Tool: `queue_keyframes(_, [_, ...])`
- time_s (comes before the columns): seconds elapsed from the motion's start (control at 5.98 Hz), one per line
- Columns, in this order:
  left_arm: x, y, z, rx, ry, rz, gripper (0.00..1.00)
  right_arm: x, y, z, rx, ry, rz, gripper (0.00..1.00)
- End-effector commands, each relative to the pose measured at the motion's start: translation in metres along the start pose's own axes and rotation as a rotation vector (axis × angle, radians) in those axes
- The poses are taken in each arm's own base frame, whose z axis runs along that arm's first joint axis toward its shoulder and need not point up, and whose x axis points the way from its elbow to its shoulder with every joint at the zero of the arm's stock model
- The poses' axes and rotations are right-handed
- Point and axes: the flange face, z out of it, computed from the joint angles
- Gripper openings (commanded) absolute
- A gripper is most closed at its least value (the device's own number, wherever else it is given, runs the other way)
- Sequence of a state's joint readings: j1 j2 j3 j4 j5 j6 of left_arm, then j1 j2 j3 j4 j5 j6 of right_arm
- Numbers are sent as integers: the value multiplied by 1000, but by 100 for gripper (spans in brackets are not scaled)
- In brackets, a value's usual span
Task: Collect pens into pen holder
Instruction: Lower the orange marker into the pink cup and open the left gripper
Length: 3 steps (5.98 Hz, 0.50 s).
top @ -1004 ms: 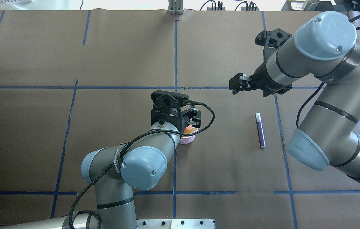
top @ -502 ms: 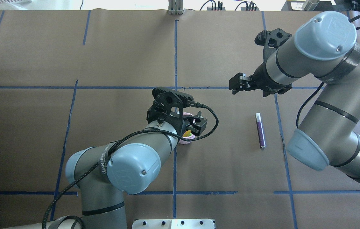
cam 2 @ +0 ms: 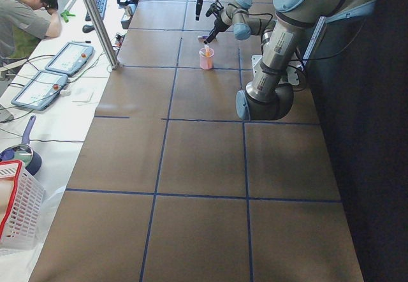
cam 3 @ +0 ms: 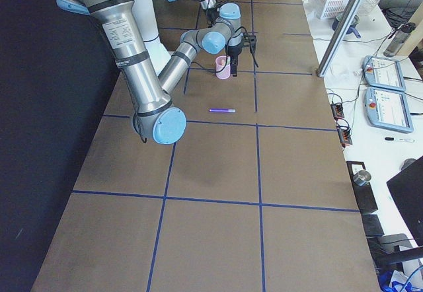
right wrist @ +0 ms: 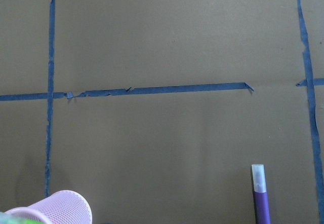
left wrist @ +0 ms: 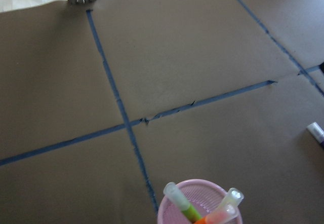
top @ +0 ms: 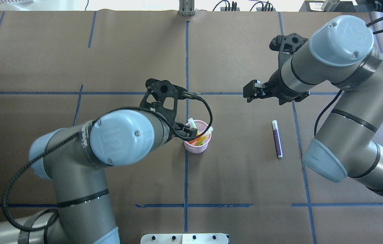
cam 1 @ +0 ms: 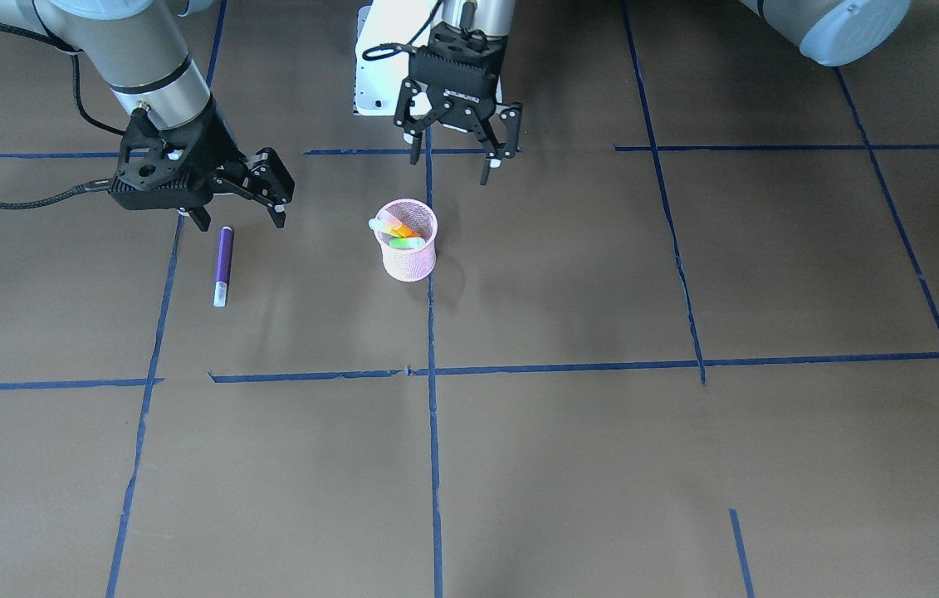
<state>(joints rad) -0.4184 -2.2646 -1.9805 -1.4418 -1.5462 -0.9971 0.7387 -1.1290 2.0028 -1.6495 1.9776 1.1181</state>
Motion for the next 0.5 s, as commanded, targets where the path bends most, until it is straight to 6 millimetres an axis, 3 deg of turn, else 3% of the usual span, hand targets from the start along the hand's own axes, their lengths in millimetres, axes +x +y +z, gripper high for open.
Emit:
queue_keyframes(0.0, [-78, -5, -13, -216, -63, -96, 100, -1, 2, 19, -20, 23, -6, 100])
queue_keyframes(0.17, [-88, -1, -22, -208, -59, -99, 100, 2, 0, 29, -27, 39, -6, 100])
queue_keyframes(0.33, [-86, -1, -26, -203, -48, -98, 100, 6, 1, 32, -31, 46, -23, 100])
